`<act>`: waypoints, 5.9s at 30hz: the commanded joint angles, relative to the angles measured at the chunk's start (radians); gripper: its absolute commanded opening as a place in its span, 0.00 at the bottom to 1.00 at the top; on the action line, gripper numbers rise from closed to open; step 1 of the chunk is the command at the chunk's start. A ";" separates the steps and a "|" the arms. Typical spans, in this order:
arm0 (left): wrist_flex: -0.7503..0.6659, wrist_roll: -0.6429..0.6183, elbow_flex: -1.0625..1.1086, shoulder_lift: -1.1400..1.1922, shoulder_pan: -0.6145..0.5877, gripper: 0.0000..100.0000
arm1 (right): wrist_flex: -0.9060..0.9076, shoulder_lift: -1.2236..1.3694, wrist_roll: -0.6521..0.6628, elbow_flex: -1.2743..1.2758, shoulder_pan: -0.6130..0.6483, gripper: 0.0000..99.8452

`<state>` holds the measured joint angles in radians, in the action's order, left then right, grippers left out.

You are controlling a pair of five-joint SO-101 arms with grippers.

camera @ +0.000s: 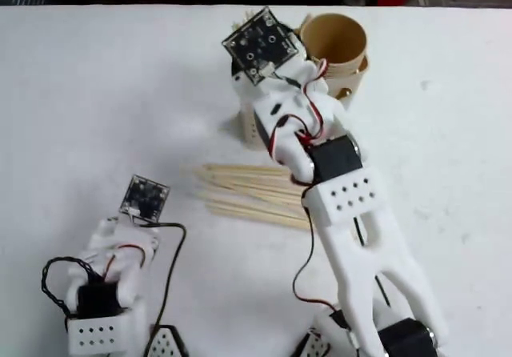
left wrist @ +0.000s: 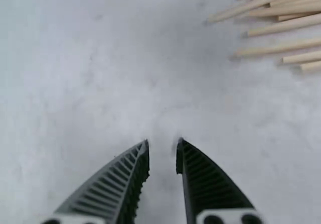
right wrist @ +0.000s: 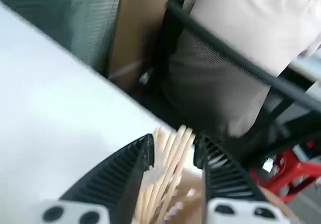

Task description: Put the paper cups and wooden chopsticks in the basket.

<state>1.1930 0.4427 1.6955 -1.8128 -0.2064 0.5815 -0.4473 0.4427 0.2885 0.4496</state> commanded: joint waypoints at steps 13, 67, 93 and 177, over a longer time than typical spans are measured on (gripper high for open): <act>0.005 0.000 -0.003 -0.010 0.012 0.11 | 0.605 0.116 0.147 0.115 0.203 0.06; 0.005 0.000 -0.003 -0.010 0.012 0.11 | 0.501 -0.302 0.083 -0.161 0.071 0.02; 0.005 0.000 -0.003 -0.010 0.012 0.11 | -0.136 0.031 -0.133 -0.206 -0.088 0.09; 0.005 0.000 -0.003 -0.010 0.012 0.11 | -0.186 -0.114 -0.203 -0.153 -0.019 0.02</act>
<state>1.1930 0.4427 1.6955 -1.8144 -0.2064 0.5432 -0.6575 0.2493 0.2041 0.4434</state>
